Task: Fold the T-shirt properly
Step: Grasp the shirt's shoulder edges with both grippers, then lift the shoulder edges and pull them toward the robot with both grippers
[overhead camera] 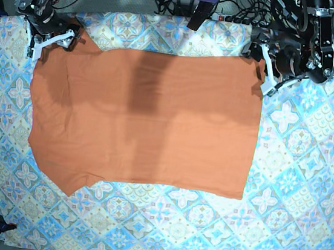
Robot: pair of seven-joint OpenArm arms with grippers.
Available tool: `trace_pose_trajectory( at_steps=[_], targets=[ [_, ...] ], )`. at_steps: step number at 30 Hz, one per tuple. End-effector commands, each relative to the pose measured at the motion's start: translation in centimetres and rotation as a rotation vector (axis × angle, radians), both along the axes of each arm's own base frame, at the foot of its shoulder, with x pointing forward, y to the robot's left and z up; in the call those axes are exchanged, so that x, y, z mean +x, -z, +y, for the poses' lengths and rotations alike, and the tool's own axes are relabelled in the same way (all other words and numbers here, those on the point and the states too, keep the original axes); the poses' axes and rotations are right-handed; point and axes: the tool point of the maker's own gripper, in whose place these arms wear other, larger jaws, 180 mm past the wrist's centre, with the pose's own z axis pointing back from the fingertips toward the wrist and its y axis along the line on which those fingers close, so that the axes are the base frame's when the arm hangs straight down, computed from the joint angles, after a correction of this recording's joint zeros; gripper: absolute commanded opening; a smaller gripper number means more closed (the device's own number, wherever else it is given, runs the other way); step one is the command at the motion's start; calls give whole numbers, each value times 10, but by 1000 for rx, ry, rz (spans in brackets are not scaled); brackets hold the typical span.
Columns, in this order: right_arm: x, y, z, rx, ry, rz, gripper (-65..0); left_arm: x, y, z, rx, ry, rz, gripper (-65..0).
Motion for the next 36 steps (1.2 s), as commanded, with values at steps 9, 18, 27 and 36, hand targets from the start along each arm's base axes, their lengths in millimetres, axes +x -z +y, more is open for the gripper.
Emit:
trace_pose_trajectory(
  at_steps=[9,18,27,36],
  targets=[
    [-7,24,8,68,-24,46,-221,-11,6,2,21,13,42,-125],
    [4,27,40,99,-146,44,-223,-11,6,-2,16,21,43,-125],
    [6,28,49,106,-176,47,-468,-3,5,-29,-27,93,16,-277],
    [3,27,38,85,-177,57,-581,4,4,-42,-50,97,1,-465]
  ],
)
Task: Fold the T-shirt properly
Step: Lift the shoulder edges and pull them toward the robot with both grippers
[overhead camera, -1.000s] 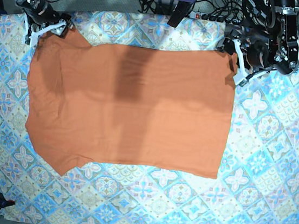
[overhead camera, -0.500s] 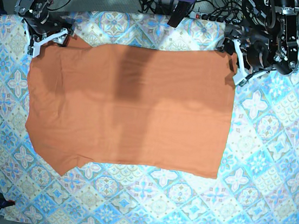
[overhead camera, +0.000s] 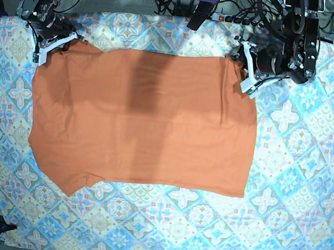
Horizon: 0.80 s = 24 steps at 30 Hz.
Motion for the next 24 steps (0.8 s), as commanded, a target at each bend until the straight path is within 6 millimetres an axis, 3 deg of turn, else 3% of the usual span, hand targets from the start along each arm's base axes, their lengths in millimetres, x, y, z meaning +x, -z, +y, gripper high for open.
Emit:
trace_pose_trajectory(
  at_steps=[1,6,10,15,20,24],
  targets=[
    [-14,7,14,49,-46,61,-590,-3,0,2,12,12,11,-471],
    [-14,4,1,-32,-75,78,-617,-4,0,2,11,7,14,-510],
    [-16,-17,-12,-170,-136,70,-623,-10,2,6,17,7,26,-528],
    [-19,-42,-14,-274,-172,49,-623,-16,2,10,16,-15,22,-528],
    [-30,-41,-15,-329,-186,88,-623,-30,5,27,50,-17,45,-581],
    [-32,-42,-18,-347,-190,97,-624,-33,2,62,101,-95,47,-581]
  ],
)
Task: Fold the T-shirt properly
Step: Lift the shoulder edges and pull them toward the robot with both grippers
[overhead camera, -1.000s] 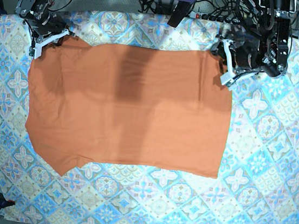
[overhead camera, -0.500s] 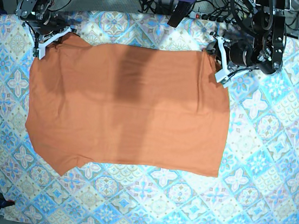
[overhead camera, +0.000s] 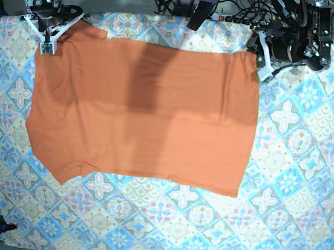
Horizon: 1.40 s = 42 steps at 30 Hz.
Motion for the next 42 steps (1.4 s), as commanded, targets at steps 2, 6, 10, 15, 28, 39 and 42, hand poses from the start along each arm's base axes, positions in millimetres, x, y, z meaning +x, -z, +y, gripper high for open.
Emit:
trace_pose_trajectory(
  at_steps=[2,6,10,15,28,39,42],
  targets=[
    [2,-10,-12,-41,4,-22,-624,-5,-3,29,77,-4,15,-581],
    [1,-18,-24,-74,28,-35,-624,-2,-22,39,87,-18,-44,-581],
    [0,-21,-30,-84,43,-38,-624,9,-48,36,92,8,-130,-581],
    [0,-20,-29,-81,40,-37,-624,10,-41,32,100,8,-84,-579],
    [-1,-18,-28,-78,39,-31,-622,7,-37,38,98,-27,-61,-323],
    [-1,-18,-29,-80,39,-30,-622,-7,2,-17,-50,5,73,-323],
    [-2,-18,-29,-82,38,-28,-622,-8,4,-34,-82,19,72,-323]
  ],
)
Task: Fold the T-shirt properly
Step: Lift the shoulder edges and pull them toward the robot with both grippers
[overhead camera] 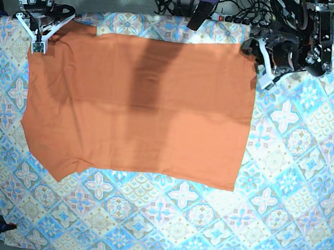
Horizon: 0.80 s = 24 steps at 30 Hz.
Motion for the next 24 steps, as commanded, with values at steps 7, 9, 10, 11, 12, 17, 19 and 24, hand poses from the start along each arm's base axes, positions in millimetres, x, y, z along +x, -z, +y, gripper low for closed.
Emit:
trace_pose_trajectory(
  at_steps=[7,9,10,11,12,17,19,24],
  targets=[
    [-1,-6,-12,-65,-15,13,-623,-23,7,-33,-42,95,67,-323],
    [0,-7,-12,-67,-16,10,-623,-24,7,-35,-44,101,69,-324],
    [0,-7,-12,-68,-16,11,-623,-24,7,-35,-44,101,69,-329],
    [0,-7,-12,-68,-16,11,-623,-24,7,-35,-44,101,69,-343],
    [0,-7,-12,-68,-16,11,-623,-24,7,-35,-44,101,69,-369],
    [0,-7,-12,-67,-16,11,-623,-25,8,-33,-34,106,73,-611],
    [0,-7,-12,-68,-16,9,-623,-25,8,-32,-31,107,73,-650],
    [0,-7,-12,-68,-16,9,-623,-23,7,-31,-40,96,66,-650]
  ],
)
